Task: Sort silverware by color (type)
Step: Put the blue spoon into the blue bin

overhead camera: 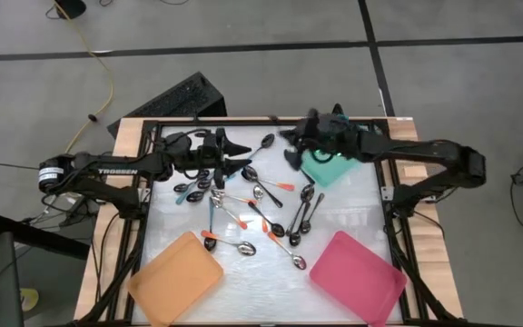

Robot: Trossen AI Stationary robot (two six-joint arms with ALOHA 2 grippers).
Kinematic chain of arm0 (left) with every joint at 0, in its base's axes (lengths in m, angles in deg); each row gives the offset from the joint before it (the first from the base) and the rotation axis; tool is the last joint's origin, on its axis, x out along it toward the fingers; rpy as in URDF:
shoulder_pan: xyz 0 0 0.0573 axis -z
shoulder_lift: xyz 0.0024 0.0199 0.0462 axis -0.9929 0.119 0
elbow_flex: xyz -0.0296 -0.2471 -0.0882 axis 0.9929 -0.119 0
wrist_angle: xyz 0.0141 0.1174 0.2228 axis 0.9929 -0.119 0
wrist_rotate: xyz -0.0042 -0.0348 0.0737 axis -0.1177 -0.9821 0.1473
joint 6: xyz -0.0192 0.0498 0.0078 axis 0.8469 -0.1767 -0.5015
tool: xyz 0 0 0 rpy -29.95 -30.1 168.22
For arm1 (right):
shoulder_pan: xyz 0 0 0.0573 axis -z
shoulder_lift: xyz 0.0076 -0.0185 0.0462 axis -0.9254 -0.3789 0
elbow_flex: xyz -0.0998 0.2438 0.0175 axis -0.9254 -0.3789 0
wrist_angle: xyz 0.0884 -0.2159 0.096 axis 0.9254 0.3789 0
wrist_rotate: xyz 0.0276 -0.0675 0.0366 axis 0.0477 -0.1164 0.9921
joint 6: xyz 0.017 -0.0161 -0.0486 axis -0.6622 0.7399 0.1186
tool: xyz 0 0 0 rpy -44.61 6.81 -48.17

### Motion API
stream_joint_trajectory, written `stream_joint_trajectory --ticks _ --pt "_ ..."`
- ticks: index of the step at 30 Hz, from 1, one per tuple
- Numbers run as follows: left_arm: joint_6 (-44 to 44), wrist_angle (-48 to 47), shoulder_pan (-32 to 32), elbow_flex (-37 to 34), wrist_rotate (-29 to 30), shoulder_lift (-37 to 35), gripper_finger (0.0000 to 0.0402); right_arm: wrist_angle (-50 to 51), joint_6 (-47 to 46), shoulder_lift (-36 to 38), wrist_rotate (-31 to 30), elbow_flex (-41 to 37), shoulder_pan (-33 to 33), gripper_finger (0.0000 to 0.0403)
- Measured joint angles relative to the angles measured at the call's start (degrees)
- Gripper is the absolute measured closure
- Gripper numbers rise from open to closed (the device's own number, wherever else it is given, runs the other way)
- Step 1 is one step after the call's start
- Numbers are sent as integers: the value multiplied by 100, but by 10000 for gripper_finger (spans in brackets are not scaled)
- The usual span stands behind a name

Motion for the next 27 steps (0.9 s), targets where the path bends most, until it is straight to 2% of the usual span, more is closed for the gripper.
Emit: stream_joint_trajectory --ticks 3,6,12,16,22,27 --pt "175 -140 -1 0 -63 0 220 1083 -100 223 -493 -2 277 397" --pt "297 -337 -2 0 -63 2 219 1880 -706 276 -709 -25 480 397" --pt "528 -582 -3 0 67 2 219 3242 -1894 -229 -1549 -48 563 396" --pt "684 -679 -4 0 59 2 219 3727 -2323 -773 -1572 -48 596 396" --pt "883 -788 -2 0 59 2 219 4200 -2485 -1510 -1584 -48 546 396" --pt "890 -1004 -2 0 42 2 219 4348 -2506 -1626 -1461 -46 542 396"
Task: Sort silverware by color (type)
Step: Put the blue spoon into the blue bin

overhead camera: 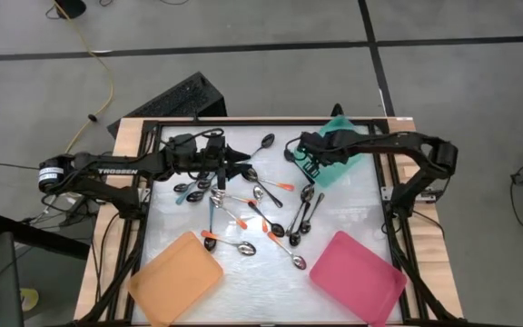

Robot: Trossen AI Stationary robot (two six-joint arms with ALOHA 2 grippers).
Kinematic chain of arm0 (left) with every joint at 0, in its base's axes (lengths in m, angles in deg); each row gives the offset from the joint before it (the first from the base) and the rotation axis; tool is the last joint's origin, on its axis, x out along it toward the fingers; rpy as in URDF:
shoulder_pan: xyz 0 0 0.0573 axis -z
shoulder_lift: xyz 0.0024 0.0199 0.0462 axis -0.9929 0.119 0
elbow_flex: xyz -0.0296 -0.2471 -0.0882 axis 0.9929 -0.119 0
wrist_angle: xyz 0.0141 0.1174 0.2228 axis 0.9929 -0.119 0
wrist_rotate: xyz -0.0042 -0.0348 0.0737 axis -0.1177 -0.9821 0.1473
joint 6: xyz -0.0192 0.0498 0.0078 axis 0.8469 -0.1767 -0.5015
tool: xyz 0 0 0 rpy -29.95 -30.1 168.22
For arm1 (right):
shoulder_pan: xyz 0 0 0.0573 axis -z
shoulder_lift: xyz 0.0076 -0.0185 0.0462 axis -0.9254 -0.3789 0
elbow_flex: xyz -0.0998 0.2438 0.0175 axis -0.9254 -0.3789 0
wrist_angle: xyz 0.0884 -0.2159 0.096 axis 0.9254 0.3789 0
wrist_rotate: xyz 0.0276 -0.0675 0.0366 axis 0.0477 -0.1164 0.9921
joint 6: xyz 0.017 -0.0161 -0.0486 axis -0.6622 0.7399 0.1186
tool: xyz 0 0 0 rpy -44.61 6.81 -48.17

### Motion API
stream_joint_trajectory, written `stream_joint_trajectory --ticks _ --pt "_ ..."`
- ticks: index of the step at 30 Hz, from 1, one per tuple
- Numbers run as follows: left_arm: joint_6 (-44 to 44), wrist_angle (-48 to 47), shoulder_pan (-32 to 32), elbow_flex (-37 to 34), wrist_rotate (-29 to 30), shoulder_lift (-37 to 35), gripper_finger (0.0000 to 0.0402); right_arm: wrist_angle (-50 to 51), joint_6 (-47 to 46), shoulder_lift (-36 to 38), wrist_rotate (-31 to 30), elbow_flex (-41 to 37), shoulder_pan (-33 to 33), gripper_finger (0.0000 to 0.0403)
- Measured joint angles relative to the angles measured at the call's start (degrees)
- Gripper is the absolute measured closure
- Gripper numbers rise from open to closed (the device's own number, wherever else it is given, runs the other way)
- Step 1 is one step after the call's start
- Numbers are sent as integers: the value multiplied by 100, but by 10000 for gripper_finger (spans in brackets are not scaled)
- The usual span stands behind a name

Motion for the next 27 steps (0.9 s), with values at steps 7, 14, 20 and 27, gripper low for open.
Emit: stream_joint_trajectory --ticks 7,14,20,27 --pt "159 -55 0 0 -125 0 219 204 18 8 375 -27 61 396" --pt "159 -49 0 0 -170 0 219 -670 51 96 721 -864 137 396" --pt "112 -36 0 0 -88 0 219 -1000 257 94 802 -943 307 395" --pt "109 -39 0 0 -17 0 219 -1084 434 85 836 -944 468 379"
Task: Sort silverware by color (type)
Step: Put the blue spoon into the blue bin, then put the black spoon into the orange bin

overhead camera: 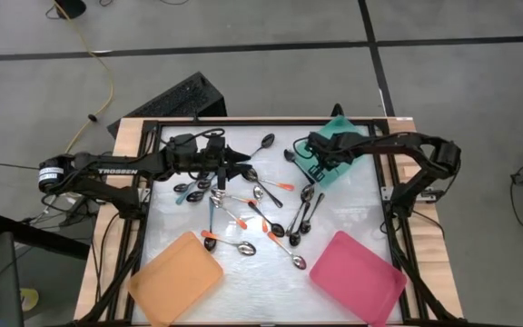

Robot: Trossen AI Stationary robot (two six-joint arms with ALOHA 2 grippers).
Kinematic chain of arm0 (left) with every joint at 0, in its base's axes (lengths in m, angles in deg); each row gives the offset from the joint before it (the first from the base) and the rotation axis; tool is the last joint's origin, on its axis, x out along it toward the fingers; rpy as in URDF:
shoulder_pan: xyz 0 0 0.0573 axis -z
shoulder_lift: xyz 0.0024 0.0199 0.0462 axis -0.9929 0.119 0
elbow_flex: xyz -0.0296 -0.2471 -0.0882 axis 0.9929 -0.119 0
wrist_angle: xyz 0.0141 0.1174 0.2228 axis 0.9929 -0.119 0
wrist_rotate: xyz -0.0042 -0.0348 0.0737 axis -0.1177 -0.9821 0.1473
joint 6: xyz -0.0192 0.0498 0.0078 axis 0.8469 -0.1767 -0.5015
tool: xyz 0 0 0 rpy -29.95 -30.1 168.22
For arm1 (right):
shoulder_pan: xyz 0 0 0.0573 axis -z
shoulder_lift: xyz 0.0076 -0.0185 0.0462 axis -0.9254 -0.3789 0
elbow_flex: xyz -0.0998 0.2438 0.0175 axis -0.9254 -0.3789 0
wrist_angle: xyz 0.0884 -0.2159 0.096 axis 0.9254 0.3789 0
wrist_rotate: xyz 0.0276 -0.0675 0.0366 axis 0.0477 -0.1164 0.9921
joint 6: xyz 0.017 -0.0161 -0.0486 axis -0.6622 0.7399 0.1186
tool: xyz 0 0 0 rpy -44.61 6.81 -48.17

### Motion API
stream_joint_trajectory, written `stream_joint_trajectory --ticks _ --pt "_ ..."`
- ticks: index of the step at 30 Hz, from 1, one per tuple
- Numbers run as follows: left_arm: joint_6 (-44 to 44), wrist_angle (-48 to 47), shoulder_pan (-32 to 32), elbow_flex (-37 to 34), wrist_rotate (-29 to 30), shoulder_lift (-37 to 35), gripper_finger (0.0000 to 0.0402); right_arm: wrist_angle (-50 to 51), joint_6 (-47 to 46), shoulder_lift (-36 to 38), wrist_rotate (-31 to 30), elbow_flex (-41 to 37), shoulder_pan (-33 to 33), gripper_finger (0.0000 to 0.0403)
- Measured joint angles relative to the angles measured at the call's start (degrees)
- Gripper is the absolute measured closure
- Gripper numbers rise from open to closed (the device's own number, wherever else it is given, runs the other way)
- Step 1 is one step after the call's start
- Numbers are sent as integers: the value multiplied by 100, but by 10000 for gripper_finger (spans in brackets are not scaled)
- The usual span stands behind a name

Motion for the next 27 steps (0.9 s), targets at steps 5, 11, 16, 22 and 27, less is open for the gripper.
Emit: stream_joint_trajectory --ticks 5,11,16,22,27 --pt "-2 -4 0 0 6 0 219 -5 50 -10 155 0 -13 338" --pt "-2 -51 0 0 7 0 219 -19 93 -8 153 0 -15 285" --pt "-4 -135 0 0 9 0 219 -50 155 177 155 124 -7 250" --pt "-201 -815 0 0 61 0 219 -51 233 813 274 535 -13 237" --pt "-284 -1675 0 0 852 0 219 -59 153 1550 894 854 -27 239"
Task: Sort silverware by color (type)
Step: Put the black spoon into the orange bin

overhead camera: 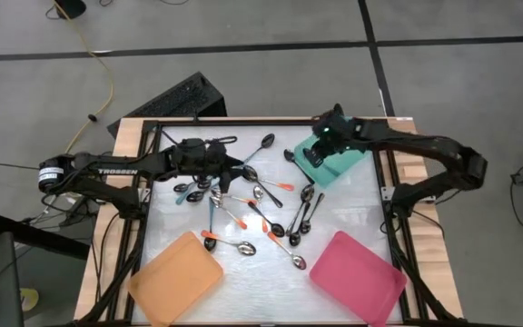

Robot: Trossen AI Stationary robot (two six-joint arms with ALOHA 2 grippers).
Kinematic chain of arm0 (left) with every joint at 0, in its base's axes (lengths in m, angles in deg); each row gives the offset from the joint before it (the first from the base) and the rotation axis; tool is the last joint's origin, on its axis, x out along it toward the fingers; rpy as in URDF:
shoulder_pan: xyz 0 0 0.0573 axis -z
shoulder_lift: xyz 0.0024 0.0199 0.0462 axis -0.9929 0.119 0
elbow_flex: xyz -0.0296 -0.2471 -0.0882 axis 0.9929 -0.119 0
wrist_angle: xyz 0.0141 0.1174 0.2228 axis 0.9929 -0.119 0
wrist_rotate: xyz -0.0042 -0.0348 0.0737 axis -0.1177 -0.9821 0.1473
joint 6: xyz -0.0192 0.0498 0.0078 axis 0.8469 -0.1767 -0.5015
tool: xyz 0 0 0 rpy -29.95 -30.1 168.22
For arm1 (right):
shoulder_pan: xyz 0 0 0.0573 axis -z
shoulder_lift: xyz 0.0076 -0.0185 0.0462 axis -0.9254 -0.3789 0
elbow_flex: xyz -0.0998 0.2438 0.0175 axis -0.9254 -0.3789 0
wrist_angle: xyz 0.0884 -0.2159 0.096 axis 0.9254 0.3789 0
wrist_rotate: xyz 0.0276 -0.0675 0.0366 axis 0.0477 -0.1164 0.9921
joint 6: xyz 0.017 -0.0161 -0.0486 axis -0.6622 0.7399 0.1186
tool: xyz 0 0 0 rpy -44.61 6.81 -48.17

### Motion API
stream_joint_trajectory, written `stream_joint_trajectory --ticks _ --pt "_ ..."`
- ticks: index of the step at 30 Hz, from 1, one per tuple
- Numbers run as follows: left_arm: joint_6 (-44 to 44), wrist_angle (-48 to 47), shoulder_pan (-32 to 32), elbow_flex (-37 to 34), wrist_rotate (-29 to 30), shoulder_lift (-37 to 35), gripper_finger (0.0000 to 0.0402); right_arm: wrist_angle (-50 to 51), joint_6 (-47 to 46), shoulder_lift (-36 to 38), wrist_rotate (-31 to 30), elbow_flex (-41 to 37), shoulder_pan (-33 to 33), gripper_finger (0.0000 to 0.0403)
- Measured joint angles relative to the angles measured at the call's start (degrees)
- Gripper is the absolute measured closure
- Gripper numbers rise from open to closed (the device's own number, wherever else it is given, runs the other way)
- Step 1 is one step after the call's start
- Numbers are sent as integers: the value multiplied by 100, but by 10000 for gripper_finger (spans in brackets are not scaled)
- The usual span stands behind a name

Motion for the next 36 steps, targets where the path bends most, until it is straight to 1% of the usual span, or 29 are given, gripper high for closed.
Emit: stream_joint_trajectory --ticks 1,4,9,13,16,19,22,25,27,32,36 --pt "-25 -148 0 0 228 0 219 -27 -67 141 111 41 -18 239" --pt "-29 -488 -3 0 785 2 219 -35 -256 530 132 121 -150 240" --pt "-537 -648 45 0 932 2 219 -52 -270 985 132 123 -420 240" --pt "-649 -596 166 0 1124 81 220 -53 -272 1176 133 123 -592 241" --pt "-874 -576 398 0 1091 323 220 -50 -275 1220 132 123 -701 241" --pt "-1240 -544 692 92 997 767 220 -48 -275 1218 133 123 -776 241" --pt "-1603 -401 937 280 781 1280 220 -50 -275 1217 132 123 -823 241" --pt "-1628 -399 1108 598 969 1748 219 -27 -289 1215 131 123 -882 241" --pt "-1725 -524 1150 801 978 1993 219 -28 -288 1215 130 123 -953 241" --pt "-2284 -468 1240 1258 473 2482 219 3 -282 1215 131 123 -1070 241" --pt "-2653 -439 1268 1452 186 2733 219 15 -274 1215 131 123 -1084 241"
